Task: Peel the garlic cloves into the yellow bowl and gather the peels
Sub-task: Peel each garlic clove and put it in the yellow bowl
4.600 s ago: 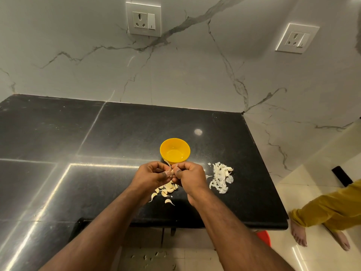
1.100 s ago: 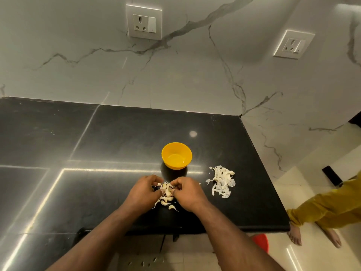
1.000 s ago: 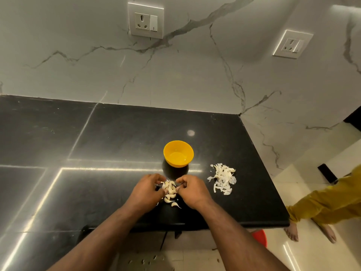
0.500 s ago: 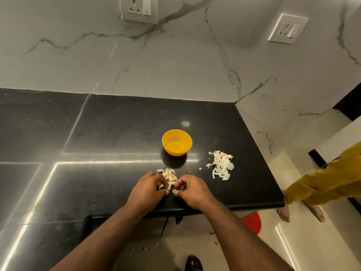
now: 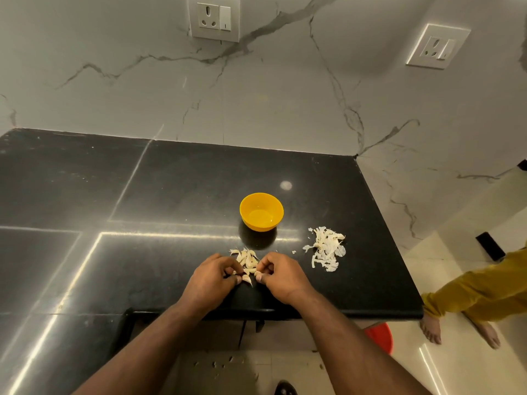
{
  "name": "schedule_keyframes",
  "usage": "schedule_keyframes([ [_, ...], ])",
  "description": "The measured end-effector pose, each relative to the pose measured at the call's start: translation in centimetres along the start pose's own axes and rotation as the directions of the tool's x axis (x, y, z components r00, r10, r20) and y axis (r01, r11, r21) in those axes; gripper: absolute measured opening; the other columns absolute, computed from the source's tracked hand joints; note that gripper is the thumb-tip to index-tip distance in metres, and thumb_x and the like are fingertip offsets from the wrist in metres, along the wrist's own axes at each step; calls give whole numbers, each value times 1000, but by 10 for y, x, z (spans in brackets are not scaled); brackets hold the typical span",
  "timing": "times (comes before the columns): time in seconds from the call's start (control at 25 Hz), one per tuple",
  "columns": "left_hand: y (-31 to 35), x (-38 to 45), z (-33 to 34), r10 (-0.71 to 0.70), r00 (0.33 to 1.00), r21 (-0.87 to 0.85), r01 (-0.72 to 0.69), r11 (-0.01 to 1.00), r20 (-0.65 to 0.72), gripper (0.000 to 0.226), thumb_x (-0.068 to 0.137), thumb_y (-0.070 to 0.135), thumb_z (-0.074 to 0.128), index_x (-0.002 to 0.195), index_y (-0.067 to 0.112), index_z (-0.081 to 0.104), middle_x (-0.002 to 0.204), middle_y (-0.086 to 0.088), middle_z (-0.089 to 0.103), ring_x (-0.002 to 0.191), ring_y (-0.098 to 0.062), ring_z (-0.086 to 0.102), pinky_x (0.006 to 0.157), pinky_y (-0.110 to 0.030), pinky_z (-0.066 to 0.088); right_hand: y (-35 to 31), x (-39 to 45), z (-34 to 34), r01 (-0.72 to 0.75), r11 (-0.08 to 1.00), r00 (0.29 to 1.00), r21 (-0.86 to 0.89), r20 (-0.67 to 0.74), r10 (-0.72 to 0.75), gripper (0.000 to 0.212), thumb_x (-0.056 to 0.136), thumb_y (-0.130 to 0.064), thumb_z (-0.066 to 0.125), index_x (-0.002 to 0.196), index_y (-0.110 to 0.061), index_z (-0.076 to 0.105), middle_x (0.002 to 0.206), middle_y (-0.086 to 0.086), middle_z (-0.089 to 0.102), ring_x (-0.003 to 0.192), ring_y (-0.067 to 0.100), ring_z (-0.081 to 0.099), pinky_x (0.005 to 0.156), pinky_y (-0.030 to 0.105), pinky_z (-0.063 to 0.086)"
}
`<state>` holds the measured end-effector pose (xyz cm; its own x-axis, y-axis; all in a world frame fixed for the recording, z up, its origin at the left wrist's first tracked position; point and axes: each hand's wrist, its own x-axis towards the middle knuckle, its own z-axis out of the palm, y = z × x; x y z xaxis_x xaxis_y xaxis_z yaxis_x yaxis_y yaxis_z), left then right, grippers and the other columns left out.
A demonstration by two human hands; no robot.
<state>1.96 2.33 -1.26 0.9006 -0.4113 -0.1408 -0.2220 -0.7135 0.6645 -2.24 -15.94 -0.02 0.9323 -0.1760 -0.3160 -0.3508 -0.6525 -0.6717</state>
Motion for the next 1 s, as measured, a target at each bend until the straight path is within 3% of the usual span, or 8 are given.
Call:
schedule_keyframes([
  [0.28, 0, 3, -2, -88, 996, -129, 85, 988, -20, 20, 94, 23, 68, 112, 31, 64, 97, 14, 63, 90, -2, 59, 69, -12, 40, 2, 5, -5, -46, 986, 999, 159, -8, 48, 11, 88, -15, 73, 91, -25, 70, 87, -3, 69, 81, 12, 65, 78, 35, 61],
  [0.52, 8, 8, -10, -125, 989, -316, 95, 944, -78, 17, 97, 16, 63, 105, 31, 64, 87, 5, 68, 83, -11, 67, 69, -22, 48, -3, 5, -11, -11, 966, 996, 257, -86, 34, 11, 91, -17, 70, 97, -26, 72, 84, -8, 70, 76, 8, 65, 80, 36, 60],
  [0.64, 13, 12, -15, -107, 993, -416, 78, 906, -47, 24, 94, 9, 67, 105, 30, 65, 88, 2, 71, 85, -14, 70, 74, -26, 55, -12, 5, -15, 42, 947, 998, 320, -56, -25, 18, 93, -16, 68, 108, -25, 73, 91, -8, 72, 87, 11, 70, 80, 37, 62],
  [0.84, 21, 21, -17, -75, 997, -529, 72, 846, 16, 26, 88, 4, 72, 104, 23, 66, 86, -2, 72, 84, -18, 72, 77, -36, 60, -19, 3, -16, 73, 966, 997, 247, -44, -64, 25, 92, -23, 71, 117, -25, 71, 100, -9, 73, 93, 9, 69, 88, 39, 59],
  [1.0, 26, 23, -18, -61, 997, -565, 76, 822, 46, 25, 88, 4, 73, 106, 19, 66, 88, -5, 73, 83, -19, 71, 76, -33, 58, -21, 0, -18, 74, 971, 996, 228, -64, -61, 10, 92, -27, 71, 101, -25, 75, 91, -8, 74, 86, 9, 69, 81, 37, 60],
])
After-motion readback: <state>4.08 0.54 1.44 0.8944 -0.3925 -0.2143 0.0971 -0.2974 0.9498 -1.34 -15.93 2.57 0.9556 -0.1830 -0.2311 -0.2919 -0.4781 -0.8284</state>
